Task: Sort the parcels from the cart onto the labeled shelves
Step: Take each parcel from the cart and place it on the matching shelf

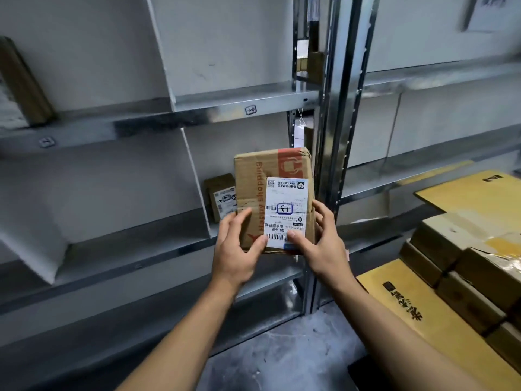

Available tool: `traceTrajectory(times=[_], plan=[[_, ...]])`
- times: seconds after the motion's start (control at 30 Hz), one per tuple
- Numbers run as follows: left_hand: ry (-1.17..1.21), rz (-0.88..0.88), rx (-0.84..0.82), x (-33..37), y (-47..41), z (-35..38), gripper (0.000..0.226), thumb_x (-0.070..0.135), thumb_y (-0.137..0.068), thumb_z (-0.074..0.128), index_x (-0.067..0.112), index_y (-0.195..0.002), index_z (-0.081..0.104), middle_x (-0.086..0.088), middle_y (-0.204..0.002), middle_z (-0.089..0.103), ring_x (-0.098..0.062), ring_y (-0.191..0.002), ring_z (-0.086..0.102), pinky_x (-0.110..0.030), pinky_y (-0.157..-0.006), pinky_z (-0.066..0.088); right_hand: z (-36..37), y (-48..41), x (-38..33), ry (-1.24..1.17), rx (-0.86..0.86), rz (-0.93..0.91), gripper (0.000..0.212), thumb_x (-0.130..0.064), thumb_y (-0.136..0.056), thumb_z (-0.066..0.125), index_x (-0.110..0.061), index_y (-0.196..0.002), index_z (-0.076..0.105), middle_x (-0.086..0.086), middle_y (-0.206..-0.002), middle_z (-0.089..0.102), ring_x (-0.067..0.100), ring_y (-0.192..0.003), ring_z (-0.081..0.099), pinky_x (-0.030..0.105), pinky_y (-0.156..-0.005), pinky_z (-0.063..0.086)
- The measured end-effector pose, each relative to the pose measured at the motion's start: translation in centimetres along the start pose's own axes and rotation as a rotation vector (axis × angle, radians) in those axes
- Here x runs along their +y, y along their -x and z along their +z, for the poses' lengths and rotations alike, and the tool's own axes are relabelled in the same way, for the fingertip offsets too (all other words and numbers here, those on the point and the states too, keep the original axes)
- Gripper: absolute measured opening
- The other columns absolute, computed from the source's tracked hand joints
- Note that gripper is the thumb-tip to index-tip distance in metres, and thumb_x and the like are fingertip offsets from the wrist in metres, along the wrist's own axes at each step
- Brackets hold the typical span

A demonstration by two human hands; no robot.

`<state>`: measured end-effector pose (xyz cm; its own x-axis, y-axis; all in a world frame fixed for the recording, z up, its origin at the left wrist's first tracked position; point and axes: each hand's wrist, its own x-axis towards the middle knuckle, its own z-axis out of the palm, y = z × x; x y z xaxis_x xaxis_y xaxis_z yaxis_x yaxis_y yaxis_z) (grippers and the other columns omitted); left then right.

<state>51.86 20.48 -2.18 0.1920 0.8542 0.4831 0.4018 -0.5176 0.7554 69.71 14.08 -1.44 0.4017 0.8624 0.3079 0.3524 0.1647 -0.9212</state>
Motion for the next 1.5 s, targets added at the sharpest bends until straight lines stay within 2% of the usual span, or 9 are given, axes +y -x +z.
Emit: traceTrajectory(times=[0.17, 0.33, 0.47, 0.67, 0.93, 1.03, 1.23, 1.4, 1.5], plan=[[-0.072, 0.079, 0.044, -1.3, -0.7, -6.5, 0.061, 0.022, -0.082, 0.077, 0.023, -0.137, 0.052, -0.005, -0.137, 0.045, 0.004, -0.118, 0.040, 0.001, -0.099, 0.024, 6.2, 0.6, -3.2, -0.086, 0.037, -0.058, 0.078, -0.032, -0.078, 0.083, -0.040, -0.140, 0.037, -0.011, -0.133, 0.059, 0.002, -0.123, 0.055, 0.040, -0.109, 0.046], [-0.113, 0.094, 0.062, -2.8, -0.7, -12.4, 0.061, 0.025, -0.083, 0.077, 0.025, -0.139, 0.051, -0.006, -0.141, 0.043, -0.008, -0.126, 0.042, -0.002, -0.101, 0.024, 11.3, 1.7, -6.0, -0.148, 0.047, -0.086, 0.074, -0.024, -0.082, 0.081, -0.046, -0.135, 0.035, -0.031, -0.123, 0.055, -0.012, -0.116, 0.054, 0.035, -0.107, 0.047], [-0.140, 0.129, 0.070, -3.1, -0.6, -17.1, 0.059, 0.031, -0.083, 0.074, 0.028, -0.138, 0.052, -0.003, -0.144, 0.041, 0.004, -0.121, 0.037, 0.001, -0.099, 0.024, 14.8, 2.6, -8.3, -0.241, 0.032, -0.099, 0.073, -0.020, -0.085, 0.079, -0.036, -0.142, 0.035, -0.029, -0.122, 0.057, -0.010, -0.115, 0.057, 0.040, -0.108, 0.047], [-0.198, 0.198, 0.071, -1.9, -1.6, -24.1, 0.060, 0.035, -0.085, 0.071, 0.028, -0.140, 0.049, -0.002, -0.150, 0.037, -0.015, -0.128, 0.047, -0.027, -0.105, 0.042, 18.8, 2.0, -12.9, -0.426, 0.010, -0.172, 0.070, -0.026, -0.082, 0.076, -0.037, -0.140, 0.038, -0.006, -0.133, 0.061, 0.015, -0.124, 0.060, 0.049, -0.103, 0.051], [-0.480, 0.139, 0.131, -1.6, -3.4, -32.1, 0.058, 0.035, -0.091, 0.064, 0.023, -0.144, 0.043, -0.003, -0.143, 0.044, -0.019, -0.131, 0.041, -0.025, -0.104, 0.029, 22.0, -0.4, -17.9, -0.378, -0.022, -0.323, 0.072, -0.023, -0.086, 0.077, -0.033, -0.144, 0.036, -0.018, -0.129, 0.060, 0.004, -0.122, 0.058, 0.045, -0.107, 0.048], [-0.550, 0.105, 0.156, -2.1, -4.0, -34.4, 0.057, 0.037, -0.092, 0.062, 0.023, -0.144, 0.042, -0.002, -0.142, 0.046, -0.021, -0.131, 0.041, -0.030, -0.106, 0.031, 23.0, -1.3, -19.2, -0.426, -0.073, -0.337, 0.070, -0.018, -0.089, 0.074, -0.035, -0.145, 0.036, -0.016, -0.128, 0.062, 0.010, -0.122, 0.060, 0.047, -0.103, 0.051], [-0.620, 0.064, 0.132, -3.0, -5.1, -37.4, 0.058, 0.041, -0.092, 0.059, 0.027, -0.145, 0.039, -0.001, -0.143, 0.046, -0.021, -0.132, 0.041, -0.043, -0.110, 0.037, 24.8, -4.0, -21.1, -0.466, -0.109, -0.338, 0.072, -0.031, -0.084, 0.075, -0.045, -0.143, 0.037, -0.011, -0.133, 0.060, 0.016, -0.124, 0.061, 0.052, -0.101, 0.052], [-0.813, 0.079, 0.138, -2.8, -7.3, -38.8, 0.057, 0.043, -0.093, 0.057, 0.026, -0.145, 0.038, 0.000, -0.140, 0.045, -0.022, -0.128, 0.041, -0.042, -0.106, 0.036, 26.5, -7.5, -23.4, -0.466, -0.156, -0.384, 0.069, -0.023, -0.088, 0.074, -0.048, -0.140, 0.036, -0.021, -0.124, 0.064, 0.013, -0.121, 0.062, 0.051, -0.098, 0.054], [-0.947, 0.092, 0.130, -2.5, -9.2, -39.3, 0.055, 0.045, -0.094, 0.053, 0.028, -0.144, 0.037, 0.001, -0.139, 0.045, -0.022, -0.125, 0.042, -0.041, -0.104, 0.036, 27.5, -9.9, -24.8, -0.450, -0.174, -0.408, 0.070, -0.023, -0.087, 0.075, -0.047, -0.141, 0.036, -0.012, -0.128, 0.061, 0.016, -0.122, 0.062, 0.051, -0.096, 0.056]])
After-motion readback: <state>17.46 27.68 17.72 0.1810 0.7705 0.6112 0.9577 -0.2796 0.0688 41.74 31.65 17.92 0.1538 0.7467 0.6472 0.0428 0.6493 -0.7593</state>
